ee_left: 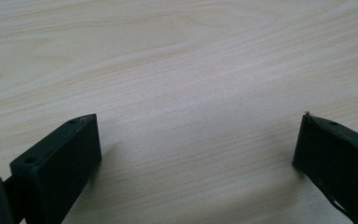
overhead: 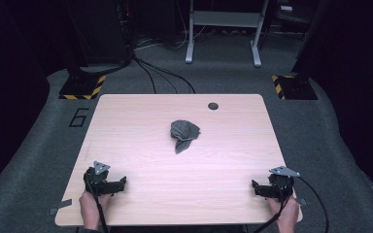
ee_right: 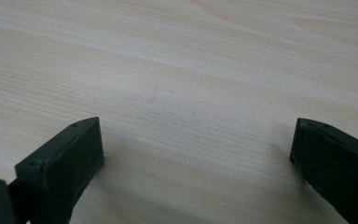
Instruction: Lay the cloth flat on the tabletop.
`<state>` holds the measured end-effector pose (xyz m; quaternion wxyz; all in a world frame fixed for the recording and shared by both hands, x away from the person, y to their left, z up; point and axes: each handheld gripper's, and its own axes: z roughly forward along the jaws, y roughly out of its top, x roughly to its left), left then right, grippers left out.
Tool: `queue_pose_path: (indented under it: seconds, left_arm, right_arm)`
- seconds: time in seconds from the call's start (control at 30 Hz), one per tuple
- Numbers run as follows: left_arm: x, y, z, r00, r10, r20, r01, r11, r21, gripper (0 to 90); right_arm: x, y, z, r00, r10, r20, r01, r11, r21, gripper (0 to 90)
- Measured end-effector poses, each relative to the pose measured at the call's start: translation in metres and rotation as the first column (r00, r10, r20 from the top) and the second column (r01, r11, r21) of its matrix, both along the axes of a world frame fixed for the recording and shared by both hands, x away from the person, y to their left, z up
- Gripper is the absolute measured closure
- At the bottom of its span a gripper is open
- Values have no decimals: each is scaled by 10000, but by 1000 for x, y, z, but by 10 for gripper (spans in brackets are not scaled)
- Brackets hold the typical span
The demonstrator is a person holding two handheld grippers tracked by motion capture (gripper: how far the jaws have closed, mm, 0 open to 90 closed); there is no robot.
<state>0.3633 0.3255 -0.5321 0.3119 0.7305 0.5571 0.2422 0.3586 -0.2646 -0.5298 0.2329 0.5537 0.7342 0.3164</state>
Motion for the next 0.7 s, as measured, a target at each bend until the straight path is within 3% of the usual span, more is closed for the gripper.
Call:
queue_pose_path:
  seconds: [0.33, 0.7]
  left_arm:
    - [1, 0, 0, 10000, -12, 38, 12, 10000, 0, 8]
    - [1, 0, 0, 10000, 16, 43, -16, 10000, 18, 8]
  right_arm:
    - [1, 0, 0, 10000, 81, 30, -80, 9999, -88, 6]
    - [6, 0, 3, 9989, 140, -455, -147, 9998, -158, 0]
